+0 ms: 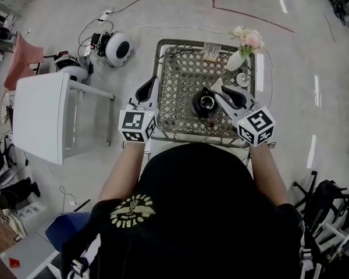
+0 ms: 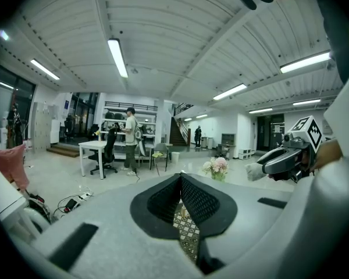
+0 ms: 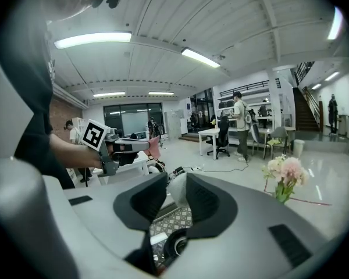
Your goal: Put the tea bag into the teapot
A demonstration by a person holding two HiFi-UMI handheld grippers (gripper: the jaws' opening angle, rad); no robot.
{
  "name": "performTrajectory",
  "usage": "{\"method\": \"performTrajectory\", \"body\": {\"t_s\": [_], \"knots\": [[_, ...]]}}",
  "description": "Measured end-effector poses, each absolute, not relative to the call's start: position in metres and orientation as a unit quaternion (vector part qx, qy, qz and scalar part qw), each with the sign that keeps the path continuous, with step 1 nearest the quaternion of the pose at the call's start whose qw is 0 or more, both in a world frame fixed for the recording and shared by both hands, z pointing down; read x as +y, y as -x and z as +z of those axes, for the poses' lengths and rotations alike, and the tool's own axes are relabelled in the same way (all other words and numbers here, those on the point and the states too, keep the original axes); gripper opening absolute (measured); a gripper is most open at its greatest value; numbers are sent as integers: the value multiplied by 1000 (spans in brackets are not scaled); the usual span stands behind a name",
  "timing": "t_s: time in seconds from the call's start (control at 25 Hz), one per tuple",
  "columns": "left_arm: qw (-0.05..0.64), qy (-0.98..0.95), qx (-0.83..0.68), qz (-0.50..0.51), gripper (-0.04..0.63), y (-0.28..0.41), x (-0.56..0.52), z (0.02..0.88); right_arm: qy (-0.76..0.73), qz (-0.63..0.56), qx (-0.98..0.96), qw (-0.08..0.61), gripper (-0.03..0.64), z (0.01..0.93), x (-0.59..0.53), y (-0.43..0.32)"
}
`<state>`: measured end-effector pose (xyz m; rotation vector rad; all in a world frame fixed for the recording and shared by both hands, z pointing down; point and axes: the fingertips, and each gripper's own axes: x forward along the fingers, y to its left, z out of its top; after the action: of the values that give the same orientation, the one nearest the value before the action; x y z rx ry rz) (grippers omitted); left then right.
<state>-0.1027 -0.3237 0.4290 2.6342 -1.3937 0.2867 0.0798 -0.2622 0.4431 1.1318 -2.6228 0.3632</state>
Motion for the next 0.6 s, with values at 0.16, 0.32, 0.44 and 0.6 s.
{"method": "performTrajectory", "body": {"t_s": [0.16,0.32,0.44,0.6], "knots": [[80,-880,-458,94,-3,99,-325,433,-384,127,-906,125,92,438,-259,-76],[86,-882,-455,90,-3,96,-326,437,-386,127,-904,132,94,438,-260,-76],[92,-883,-453,89,-3,94,-326,442,-385,134,-904,128,101,437,-259,-77],[102,-882,-451,89,-3,94,-329,450,-380,141,-905,130,103,441,-257,-76]]}}
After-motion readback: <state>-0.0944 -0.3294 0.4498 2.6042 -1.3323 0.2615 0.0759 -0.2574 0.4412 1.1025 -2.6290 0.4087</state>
